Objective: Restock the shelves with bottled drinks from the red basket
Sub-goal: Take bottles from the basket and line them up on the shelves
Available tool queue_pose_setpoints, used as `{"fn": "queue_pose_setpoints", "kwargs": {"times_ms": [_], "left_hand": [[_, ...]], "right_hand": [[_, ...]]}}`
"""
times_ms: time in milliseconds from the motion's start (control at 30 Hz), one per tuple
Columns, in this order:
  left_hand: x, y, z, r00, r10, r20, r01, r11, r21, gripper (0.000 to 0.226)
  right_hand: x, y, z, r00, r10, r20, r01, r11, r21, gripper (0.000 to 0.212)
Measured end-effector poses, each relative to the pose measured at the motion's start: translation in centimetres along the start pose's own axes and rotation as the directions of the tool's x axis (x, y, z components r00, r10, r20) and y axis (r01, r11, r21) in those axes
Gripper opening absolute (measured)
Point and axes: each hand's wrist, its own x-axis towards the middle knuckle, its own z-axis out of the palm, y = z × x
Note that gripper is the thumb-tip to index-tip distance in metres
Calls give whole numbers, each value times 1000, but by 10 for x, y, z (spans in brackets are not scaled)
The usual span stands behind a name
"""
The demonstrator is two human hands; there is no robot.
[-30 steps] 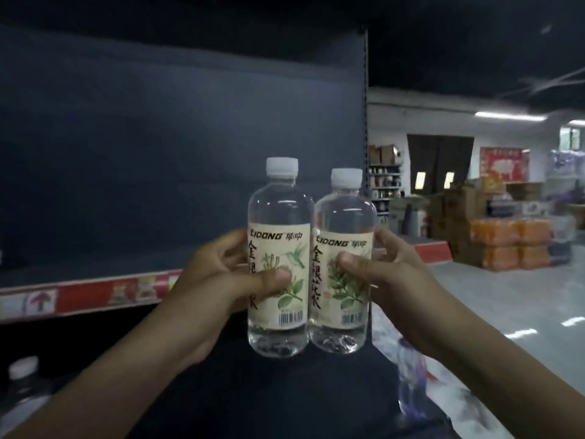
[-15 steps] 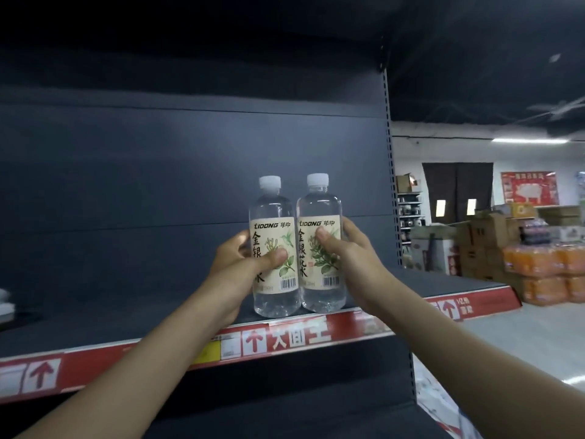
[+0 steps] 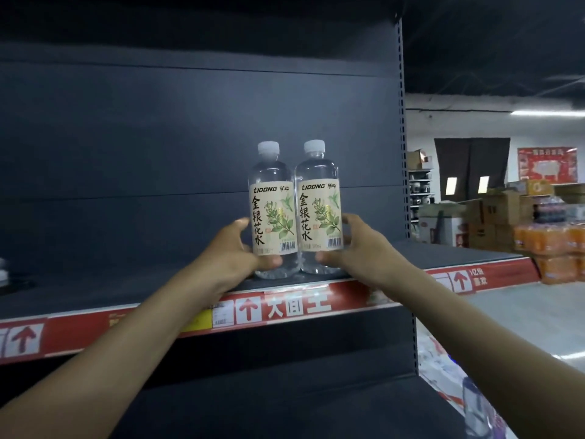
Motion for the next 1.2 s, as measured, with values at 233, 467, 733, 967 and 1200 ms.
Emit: {"fn": "queue_pose_setpoints", "kwargs": {"times_ms": [233,467,733,967,1200], "left_hand": [[-2,9,7,998,16,-54,-7,986,166,68],[-45,17,11,992,116,-44,-77,852,518,89],[-188,-43,76,938,333,95,-274,546,792,79],[-302,-137,180,909,3,417,-327,627,707,81],[-393,-235,254,545,-304,781,-247,832,496,65]], "right_hand": [[-4,-6,8,998,31,-55,-35,997,-73,56],[-38,-18,4,995,-68,-72,32,908,-419,59],[-178,7,-5,998,32,60,15,749,-663,67],[-351,95,5,937,324,133,-150,715,-683,71],[-484,174,15,706,660,258,-329,627,-706,73]]}}
